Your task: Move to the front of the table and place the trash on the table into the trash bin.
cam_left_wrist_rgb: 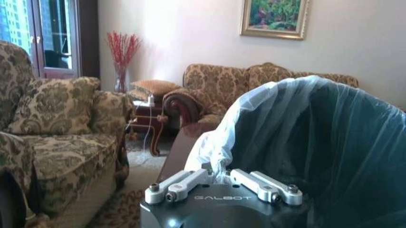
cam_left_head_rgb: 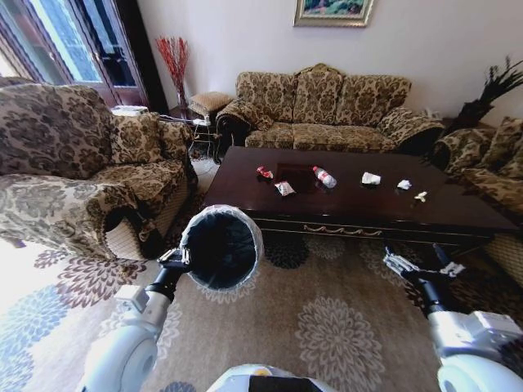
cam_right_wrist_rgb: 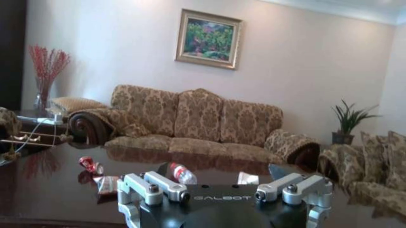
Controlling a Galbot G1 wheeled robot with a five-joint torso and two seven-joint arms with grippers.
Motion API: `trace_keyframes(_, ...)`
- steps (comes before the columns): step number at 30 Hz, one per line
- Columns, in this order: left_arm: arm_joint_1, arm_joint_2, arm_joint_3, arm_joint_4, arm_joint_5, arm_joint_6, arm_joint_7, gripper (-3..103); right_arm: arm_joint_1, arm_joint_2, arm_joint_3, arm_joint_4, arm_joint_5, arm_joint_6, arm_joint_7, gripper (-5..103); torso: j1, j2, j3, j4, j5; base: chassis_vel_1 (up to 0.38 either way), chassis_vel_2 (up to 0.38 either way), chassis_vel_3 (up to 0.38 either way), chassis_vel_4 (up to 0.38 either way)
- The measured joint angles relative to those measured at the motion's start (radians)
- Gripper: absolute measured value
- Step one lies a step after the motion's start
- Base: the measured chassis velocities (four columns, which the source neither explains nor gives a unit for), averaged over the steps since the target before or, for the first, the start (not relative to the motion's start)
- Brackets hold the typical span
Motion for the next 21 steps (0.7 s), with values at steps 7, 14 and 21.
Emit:
trace_keyframes(7, -0.002, -0.003, 0.013, -0.008, 0.003, 0.001, 0.0, 0, 0.01, -0.01, -0.018, 0.0, -0.01, -0.009, -0.004, 100, 0.012, 0.03, 0.018, -0.0004, 0.0, 0.0, 0.0, 0.0, 0.0)
trace_keyframes(14, 0.004, 0.008, 0.008, -0.008, 0.003, 0.001, 0.003, 0, 0.015, -0.008, -0.018, -0.011, -0.016, -0.001, -0.017, 100, 0.025, 0.062, 0.038, -0.0003, 0.0, 0.0, 0.0, 0.0, 0.0)
trace_keyframes(21, 0.006, 0.008, 0.012, -0.01, -0.01, -0.001, 0.008, 0, 0.018, 0.001, -0.02, -0.016, -0.028, -0.001, -0.019, 100, 0.037, 0.09, 0.054, -0.0003, 0.0, 0.0, 0.0, 0.0, 0.0)
